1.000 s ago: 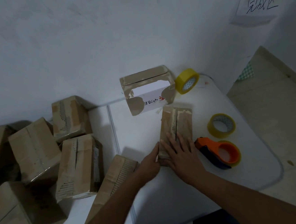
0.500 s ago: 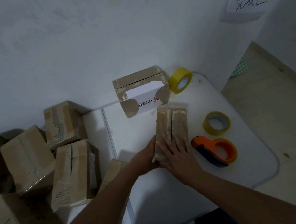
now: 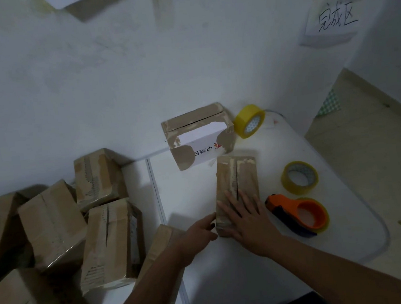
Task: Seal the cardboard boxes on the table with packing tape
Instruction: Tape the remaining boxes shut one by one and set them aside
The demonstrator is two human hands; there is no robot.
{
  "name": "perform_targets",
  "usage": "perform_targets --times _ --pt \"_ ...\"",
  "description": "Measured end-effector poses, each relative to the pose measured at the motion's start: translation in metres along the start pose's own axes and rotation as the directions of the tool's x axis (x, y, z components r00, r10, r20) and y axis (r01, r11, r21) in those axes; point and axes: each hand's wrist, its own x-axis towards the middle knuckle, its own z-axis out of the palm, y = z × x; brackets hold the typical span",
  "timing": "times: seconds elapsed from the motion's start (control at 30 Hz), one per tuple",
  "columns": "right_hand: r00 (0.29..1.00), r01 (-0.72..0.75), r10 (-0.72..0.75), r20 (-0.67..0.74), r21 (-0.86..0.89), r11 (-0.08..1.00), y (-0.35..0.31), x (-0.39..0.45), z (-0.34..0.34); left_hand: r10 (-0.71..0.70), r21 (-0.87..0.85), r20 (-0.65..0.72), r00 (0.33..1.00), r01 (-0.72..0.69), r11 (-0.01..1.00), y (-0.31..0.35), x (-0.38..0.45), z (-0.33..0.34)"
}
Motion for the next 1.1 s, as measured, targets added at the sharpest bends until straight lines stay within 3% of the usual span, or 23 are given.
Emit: perform_targets --times 0.1,0.2,0.27,0.33,0.4,0.5,0.6,0.7,0.83,0.97,1.03,1.1 --pt "0.998 0.064 -0.065 -0.004 0.129 0.989 0.011 0.003 -0.018 -0.061 0.126 -0.223 0.973 0.091 0.988 0.020 0.002 -0.004" --pt "0.989 -0.075 0.123 -0.079 0.445 0.892 0.026 0.002 -0.041 0.038 0.149 -0.417 0.908 0.027 0.988 0.056 0.018 -0.015" --pt "0.965 -0.165 0.258 -0.043 0.667 0.727 0.035 0.000 -0.059 0.101 0.122 -0.454 0.885 -0.051 0.991 0.086 0.035 -0.019" --pt "0.943 -0.267 0.315 0.109 0.811 0.520 0.044 -0.004 -0.074 0.169 0.058 -0.443 0.881 -0.160 0.985 0.108 0.056 -0.017" --pt "0.912 -0.384 0.317 0.260 0.812 0.439 0.051 -0.002 -0.079 0.168 0.027 -0.425 0.890 -0.173 0.985 0.119 0.079 -0.015" --pt "0.874 -0.484 0.288 0.390 0.739 0.469 0.058 -0.002 -0.071 0.071 0.162 -0.426 0.902 -0.001 0.987 0.115 0.104 -0.010" --pt "0.869 -0.487 0.229 0.438 0.837 0.247 0.055 0.000 -0.064 0.162 0.335 -0.492 0.855 0.014 0.942 0.108 0.100 0.006" --pt "0.881 -0.471 0.194 0.432 0.846 0.252 0.049 -0.002 -0.077 0.233 0.405 -0.523 0.820 -0.001 0.914 0.099 0.086 0.020" --pt "0.880 -0.474 0.229 0.415 0.782 0.405 0.066 0.009 -0.064 0.215 0.517 -0.457 0.863 0.061 0.854 0.089 0.068 0.017" --pt "0.948 -0.293 0.036 0.317 0.823 0.486 0.079 0.037 -0.026 0.157 0.535 -0.414 0.897 0.100 0.839 0.081 0.046 -0.014" --pt "0.953 -0.277 0.040 0.301 0.807 0.521 0.059 0.043 -0.049 0.175 0.494 -0.439 0.881 0.074 0.867 0.081 0.035 -0.024" --pt "0.948 -0.275 0.027 0.317 0.775 0.569 0.040 0.050 -0.063 0.257 0.620 -0.430 0.866 0.076 0.781 0.080 0.026 -0.028"
